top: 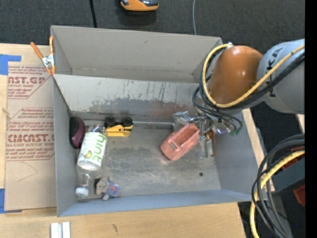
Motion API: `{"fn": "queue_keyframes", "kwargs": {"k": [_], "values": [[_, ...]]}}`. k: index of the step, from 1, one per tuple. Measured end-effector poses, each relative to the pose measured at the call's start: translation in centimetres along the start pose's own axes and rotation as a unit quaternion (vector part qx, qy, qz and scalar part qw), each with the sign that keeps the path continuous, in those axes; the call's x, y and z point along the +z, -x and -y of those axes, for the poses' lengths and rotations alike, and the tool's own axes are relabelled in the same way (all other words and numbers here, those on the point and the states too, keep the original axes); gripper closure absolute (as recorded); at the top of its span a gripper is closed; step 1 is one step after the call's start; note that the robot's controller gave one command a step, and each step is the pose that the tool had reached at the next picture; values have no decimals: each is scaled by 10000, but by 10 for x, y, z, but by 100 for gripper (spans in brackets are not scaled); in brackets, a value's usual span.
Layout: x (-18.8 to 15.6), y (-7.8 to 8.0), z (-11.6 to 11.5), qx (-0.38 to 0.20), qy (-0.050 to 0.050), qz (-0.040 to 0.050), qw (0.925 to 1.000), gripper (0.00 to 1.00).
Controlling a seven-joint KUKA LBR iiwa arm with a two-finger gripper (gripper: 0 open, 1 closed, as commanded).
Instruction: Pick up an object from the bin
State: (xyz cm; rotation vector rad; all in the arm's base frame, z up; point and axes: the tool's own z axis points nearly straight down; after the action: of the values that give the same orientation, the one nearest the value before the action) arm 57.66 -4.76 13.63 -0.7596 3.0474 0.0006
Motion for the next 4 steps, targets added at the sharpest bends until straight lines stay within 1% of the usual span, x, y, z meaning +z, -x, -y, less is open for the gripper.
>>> {"fn": "queue_keyframes", "kwargs": {"k": [1, 2, 3, 4], "values": [[2, 12, -3, 472, 0, 14, 9989, 0], [45, 15, -2, -386, -6, 9, 9993, 0], [63, 21, 0, -994, 3, 15, 9951, 100], [63, 21, 0, -994, 3, 17, 9951, 100]]}}
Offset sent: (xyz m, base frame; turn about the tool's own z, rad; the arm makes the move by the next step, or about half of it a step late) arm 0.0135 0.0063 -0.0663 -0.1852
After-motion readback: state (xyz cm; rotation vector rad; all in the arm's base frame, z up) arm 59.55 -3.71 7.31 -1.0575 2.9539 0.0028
